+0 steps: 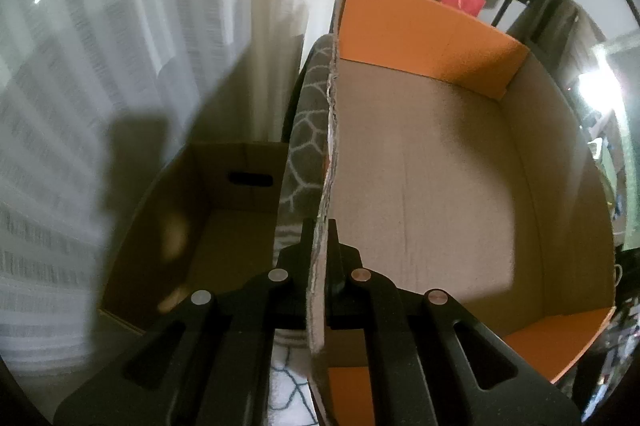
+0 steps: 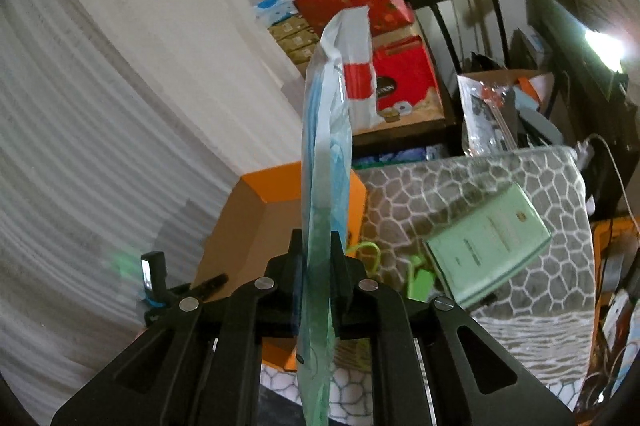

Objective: Organize objects
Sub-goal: 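Carry the mask bag into the cardboard box and open the right gripper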

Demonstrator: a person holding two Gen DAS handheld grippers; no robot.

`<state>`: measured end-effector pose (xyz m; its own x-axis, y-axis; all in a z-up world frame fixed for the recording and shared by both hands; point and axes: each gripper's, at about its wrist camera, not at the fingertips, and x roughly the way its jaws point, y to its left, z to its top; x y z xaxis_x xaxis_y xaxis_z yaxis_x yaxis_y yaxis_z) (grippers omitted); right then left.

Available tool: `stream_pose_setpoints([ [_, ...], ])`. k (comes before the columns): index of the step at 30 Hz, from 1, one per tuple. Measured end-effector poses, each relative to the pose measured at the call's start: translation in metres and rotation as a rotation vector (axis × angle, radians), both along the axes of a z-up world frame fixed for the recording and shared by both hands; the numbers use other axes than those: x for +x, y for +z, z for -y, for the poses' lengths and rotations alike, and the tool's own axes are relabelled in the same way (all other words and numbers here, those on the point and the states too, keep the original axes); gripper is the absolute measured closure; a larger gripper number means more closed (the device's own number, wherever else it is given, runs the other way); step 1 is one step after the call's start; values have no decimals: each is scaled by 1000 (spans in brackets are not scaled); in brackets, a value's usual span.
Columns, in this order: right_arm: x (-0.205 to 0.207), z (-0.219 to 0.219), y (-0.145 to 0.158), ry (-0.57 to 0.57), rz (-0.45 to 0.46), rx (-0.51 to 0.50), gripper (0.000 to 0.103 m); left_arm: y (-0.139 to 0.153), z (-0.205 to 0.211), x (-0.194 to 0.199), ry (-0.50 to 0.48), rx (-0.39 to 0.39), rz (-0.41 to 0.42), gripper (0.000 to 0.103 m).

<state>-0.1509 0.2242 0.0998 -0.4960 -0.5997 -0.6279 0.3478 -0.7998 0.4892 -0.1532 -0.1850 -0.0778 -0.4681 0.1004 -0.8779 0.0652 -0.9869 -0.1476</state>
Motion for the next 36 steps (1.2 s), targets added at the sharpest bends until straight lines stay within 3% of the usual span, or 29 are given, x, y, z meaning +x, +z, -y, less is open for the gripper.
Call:
stream_pose_setpoints([
  [6, -12, 45, 5, 61, 27, 8, 94, -1, -2, 0, 3, -6, 0, 100],
  [12, -29, 91, -12, 77, 50, 77, 94, 0, -3, 0, 4, -11, 2, 100],
  [18, -44, 119, -40, 44, 63, 204, 95, -1, -2, 0, 6, -6, 2, 100],
  [22, -42, 139, -58, 16, 18, 348, 97, -1, -1, 0, 6, -6, 2, 100],
  [26, -40, 159, -76, 17, -3, 431, 97, -1, -1, 0, 6, -5, 3, 100],
  [31, -34, 184, -92, 44, 1, 432, 96, -1, -1, -1, 6, -3, 3, 100],
  [36, -32, 204, -103, 75, 59, 352, 84, -1, 0, -1, 7, 0, 2, 100],
])
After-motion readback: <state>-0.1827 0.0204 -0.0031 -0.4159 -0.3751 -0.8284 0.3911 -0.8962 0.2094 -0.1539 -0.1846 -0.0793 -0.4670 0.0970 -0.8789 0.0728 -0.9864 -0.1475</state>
